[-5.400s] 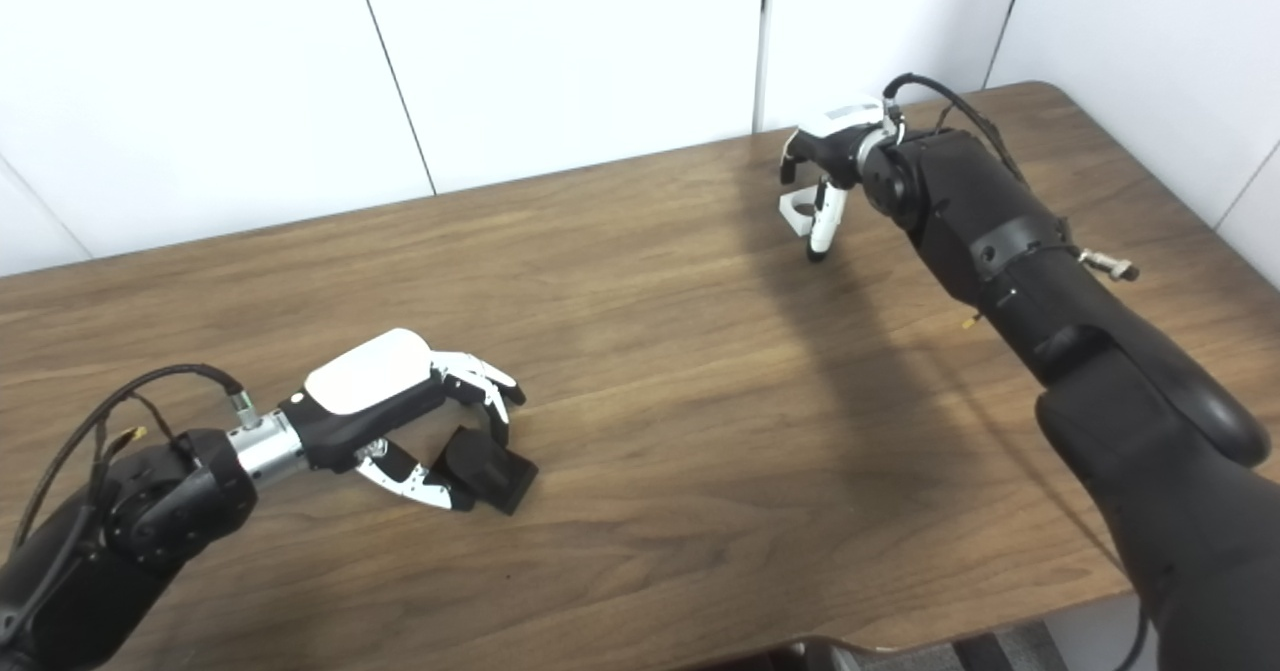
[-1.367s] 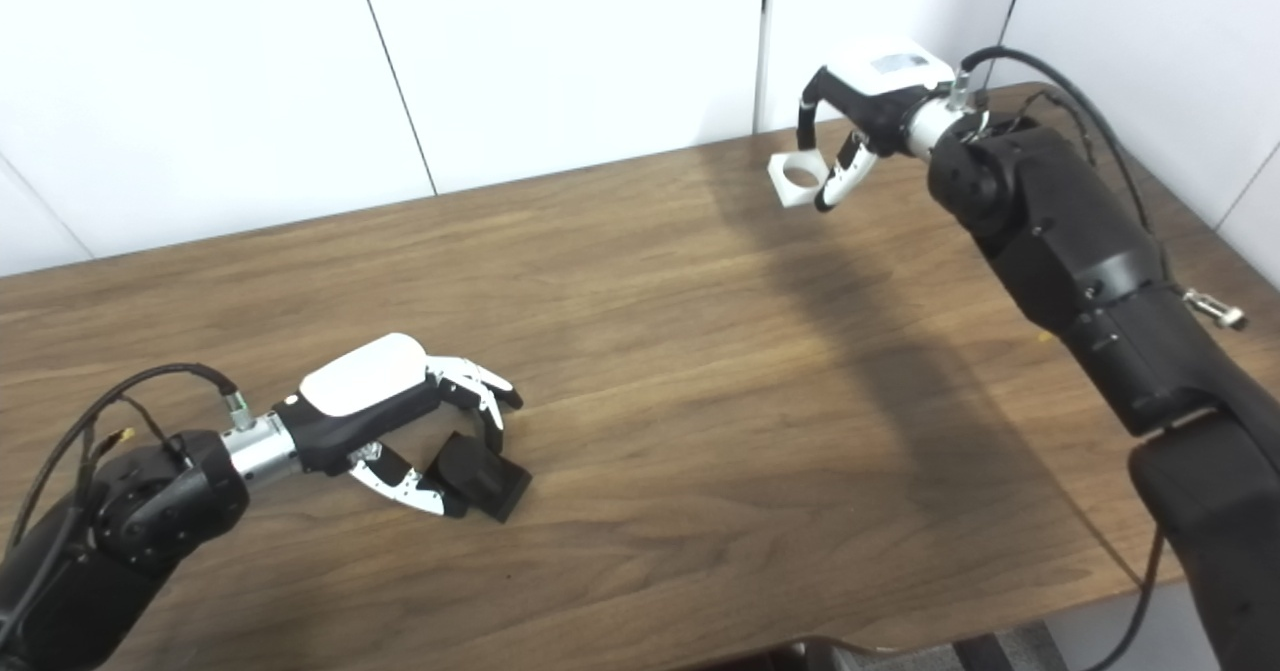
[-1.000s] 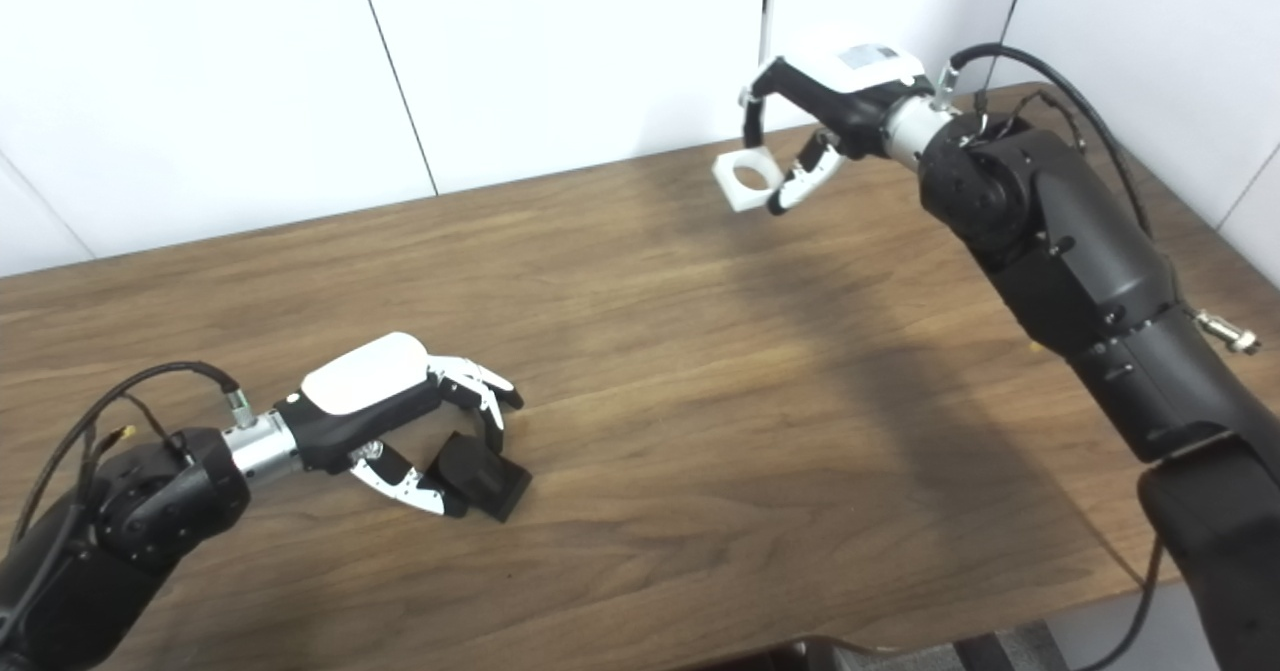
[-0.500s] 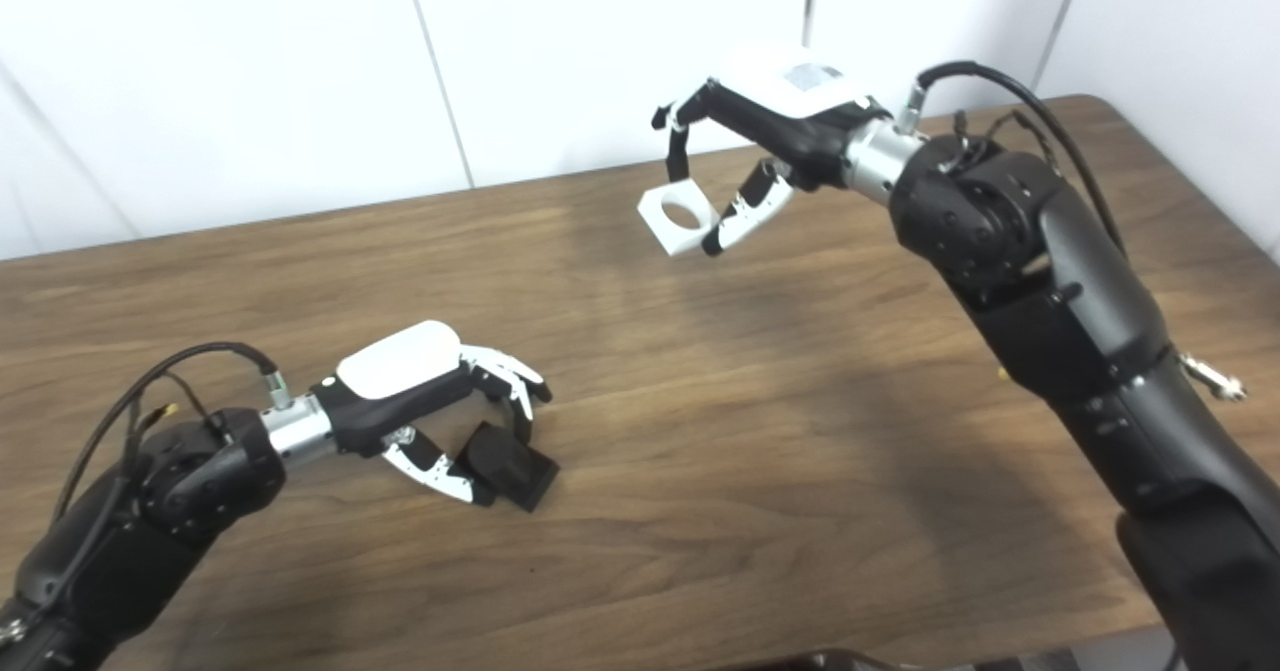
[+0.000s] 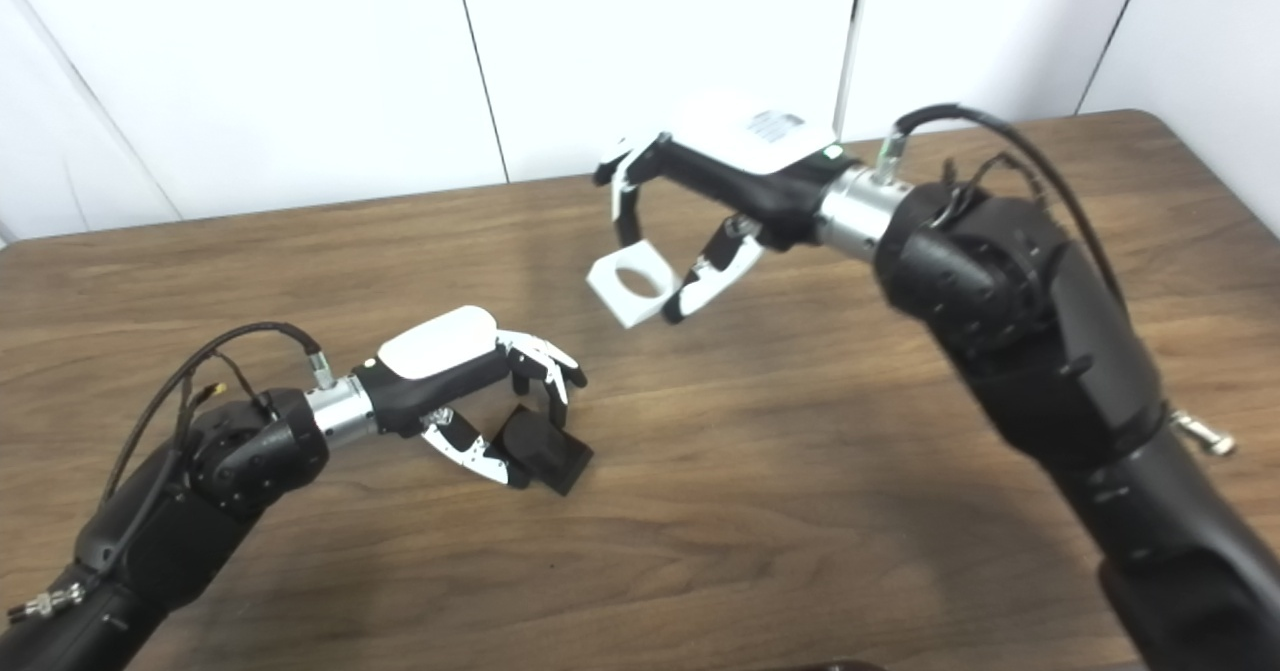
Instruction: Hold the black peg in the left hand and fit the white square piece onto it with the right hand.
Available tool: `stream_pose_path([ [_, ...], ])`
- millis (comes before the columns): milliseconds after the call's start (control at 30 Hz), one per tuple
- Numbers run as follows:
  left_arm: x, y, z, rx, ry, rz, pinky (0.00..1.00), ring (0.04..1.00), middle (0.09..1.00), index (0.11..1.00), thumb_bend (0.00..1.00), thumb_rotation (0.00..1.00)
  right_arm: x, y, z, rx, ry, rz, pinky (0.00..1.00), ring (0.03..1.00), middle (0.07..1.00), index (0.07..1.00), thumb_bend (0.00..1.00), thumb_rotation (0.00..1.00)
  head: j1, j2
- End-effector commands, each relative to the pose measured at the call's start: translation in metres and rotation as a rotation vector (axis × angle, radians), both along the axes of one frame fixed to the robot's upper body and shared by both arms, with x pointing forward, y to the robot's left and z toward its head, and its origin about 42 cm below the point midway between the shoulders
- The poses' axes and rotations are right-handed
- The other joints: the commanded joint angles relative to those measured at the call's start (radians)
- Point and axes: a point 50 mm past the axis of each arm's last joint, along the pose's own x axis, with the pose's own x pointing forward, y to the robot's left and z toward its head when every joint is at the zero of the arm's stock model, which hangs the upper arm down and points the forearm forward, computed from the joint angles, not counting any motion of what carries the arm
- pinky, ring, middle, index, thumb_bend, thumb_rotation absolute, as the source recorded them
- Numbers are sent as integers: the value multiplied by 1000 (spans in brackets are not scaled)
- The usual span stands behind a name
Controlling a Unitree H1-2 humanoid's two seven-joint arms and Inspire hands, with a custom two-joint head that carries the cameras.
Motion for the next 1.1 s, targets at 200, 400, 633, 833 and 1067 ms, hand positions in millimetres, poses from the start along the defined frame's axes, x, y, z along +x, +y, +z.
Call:
stream_pose_path([
  [200, -18, 7, -39, 174, 67, 57, 627, 747, 775, 491, 520, 79, -13, 18, -22, 86, -21, -28, 737, 849, 796, 479, 519, 146, 16, 5],
  [400, -19, 7, -38, 190, 55, 139, 579, 721, 773, 492, 519, 81, -18, 24, -30, 88, -18, -50, 759, 859, 792, 480, 518, 145, 29, 16],
  [633, -19, 3, -40, 220, 74, 174, 569, 700, 773, 492, 520, 80, -25, 32, -37, 73, 8, -54, 832, 863, 793, 480, 520, 143, 40, 25],
  [833, -19, 0, -38, 238, 67, 171, 572, 701, 774, 492, 520, 78, -29, 39, -47, 61, 40, -55, 885, 872, 794, 480, 520, 142, 50, 30],
  [1067, -18, -1, -37, 228, 73, 176, 593, 709, 770, 492, 520, 78, -30, 48, -53, 48, 51, -40, 883, 871, 791, 481, 519, 144, 63, 38],
])
